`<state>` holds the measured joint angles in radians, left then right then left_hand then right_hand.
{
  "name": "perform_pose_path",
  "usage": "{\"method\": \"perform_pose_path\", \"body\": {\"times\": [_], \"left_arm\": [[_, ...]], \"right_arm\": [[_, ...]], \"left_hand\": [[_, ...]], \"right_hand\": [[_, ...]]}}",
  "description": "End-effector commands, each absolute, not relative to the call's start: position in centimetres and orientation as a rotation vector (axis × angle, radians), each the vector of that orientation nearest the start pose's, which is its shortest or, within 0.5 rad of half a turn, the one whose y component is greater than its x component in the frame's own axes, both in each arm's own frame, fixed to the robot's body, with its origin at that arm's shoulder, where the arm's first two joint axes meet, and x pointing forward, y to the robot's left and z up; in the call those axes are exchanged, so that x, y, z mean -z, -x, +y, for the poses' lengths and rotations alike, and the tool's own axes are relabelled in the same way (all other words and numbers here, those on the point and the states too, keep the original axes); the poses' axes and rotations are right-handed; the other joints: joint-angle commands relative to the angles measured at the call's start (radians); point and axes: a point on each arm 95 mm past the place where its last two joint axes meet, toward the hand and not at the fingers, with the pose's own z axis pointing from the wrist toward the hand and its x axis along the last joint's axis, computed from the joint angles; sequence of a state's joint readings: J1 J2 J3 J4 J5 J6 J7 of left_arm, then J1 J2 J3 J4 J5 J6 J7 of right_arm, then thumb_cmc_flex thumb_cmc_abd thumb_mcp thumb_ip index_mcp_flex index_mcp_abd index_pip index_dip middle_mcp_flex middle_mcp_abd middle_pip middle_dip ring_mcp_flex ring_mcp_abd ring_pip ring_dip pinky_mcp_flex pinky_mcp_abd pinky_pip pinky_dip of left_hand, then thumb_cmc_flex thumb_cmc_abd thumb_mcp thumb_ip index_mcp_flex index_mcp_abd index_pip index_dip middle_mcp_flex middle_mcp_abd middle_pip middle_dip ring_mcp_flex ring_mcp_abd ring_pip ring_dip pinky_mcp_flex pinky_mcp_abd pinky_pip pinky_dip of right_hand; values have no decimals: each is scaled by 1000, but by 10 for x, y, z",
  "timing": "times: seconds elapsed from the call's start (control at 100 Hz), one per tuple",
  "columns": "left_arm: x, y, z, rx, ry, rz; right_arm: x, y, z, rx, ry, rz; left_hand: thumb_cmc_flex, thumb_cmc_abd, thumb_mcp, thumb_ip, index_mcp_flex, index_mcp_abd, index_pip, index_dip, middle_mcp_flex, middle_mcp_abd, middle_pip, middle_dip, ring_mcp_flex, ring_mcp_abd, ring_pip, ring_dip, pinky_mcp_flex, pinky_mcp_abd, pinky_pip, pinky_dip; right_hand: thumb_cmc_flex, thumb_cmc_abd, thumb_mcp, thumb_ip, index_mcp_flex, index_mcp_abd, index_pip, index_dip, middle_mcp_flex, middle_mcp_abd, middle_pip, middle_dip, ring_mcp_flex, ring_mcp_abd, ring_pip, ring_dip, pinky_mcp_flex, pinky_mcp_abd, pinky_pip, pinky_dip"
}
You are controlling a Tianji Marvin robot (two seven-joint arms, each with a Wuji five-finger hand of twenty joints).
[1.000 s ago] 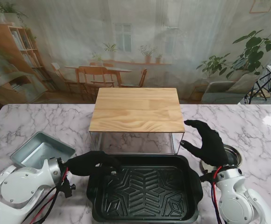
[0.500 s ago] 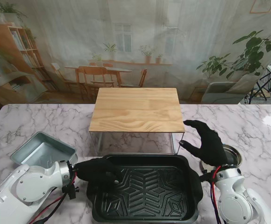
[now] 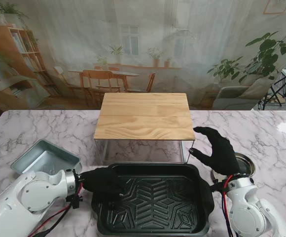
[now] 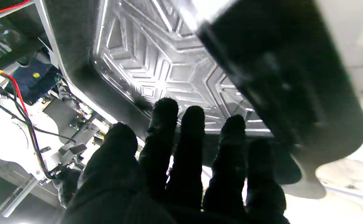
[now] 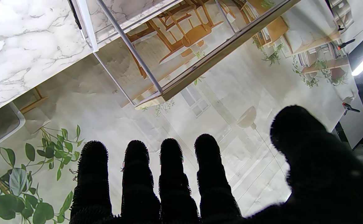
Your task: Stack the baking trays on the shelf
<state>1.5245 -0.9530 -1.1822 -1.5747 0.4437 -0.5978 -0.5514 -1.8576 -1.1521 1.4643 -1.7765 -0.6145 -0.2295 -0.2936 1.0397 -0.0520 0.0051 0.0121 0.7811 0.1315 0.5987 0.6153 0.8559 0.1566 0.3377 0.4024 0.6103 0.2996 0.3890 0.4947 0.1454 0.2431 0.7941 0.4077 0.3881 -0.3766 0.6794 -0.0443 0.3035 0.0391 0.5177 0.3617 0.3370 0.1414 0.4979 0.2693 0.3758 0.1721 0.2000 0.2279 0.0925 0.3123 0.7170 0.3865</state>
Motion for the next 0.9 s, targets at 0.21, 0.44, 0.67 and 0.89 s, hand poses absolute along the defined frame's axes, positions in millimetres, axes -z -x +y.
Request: {"method": "perform_pose_path", "body": {"times": [0.21,0.44,0.67,0.89], "left_arm": [[340,-363,7,1773,1238,2359],[341,-366,18,1722,1219,2382],[341,-369,29,1691,1201,2389],[339,-372,38,1659,1181,2403]], "right_arm": [[298,-339,-47,-1940,-1407,900],[299,-340,-47,-1934,-1414,902],[299,-340,-47,-1931,-1416,896],[299,-341,-46,-1928,-1420,897]], "left_hand": [[-78,29,-19,-21,106,-37,143,51,104,-48,56,37,71,-18,62,30,24,-21,52,21],[-95,25,-22,-24,135,-38,180,60,126,-56,65,39,90,-20,74,31,30,-15,60,25],[-113,22,-22,-23,152,-46,210,65,144,-68,74,40,107,-29,83,31,43,-9,74,31],[-124,20,-19,-20,145,-53,209,58,135,-79,68,33,102,-40,74,23,40,-3,76,32]], "right_hand": [[-26,42,6,-18,7,-29,7,-20,9,1,13,10,3,-19,-38,-7,-8,-1,-22,13],[-25,43,5,-17,6,-29,7,-20,8,3,13,10,3,-18,-38,-7,-9,-1,-22,14],[-24,45,5,-17,6,-28,7,-20,8,3,13,10,2,-19,-38,-7,-8,-2,-22,14],[-24,45,5,-17,6,-27,7,-20,8,4,14,10,3,-17,-37,-7,-9,-2,-22,15]]}}
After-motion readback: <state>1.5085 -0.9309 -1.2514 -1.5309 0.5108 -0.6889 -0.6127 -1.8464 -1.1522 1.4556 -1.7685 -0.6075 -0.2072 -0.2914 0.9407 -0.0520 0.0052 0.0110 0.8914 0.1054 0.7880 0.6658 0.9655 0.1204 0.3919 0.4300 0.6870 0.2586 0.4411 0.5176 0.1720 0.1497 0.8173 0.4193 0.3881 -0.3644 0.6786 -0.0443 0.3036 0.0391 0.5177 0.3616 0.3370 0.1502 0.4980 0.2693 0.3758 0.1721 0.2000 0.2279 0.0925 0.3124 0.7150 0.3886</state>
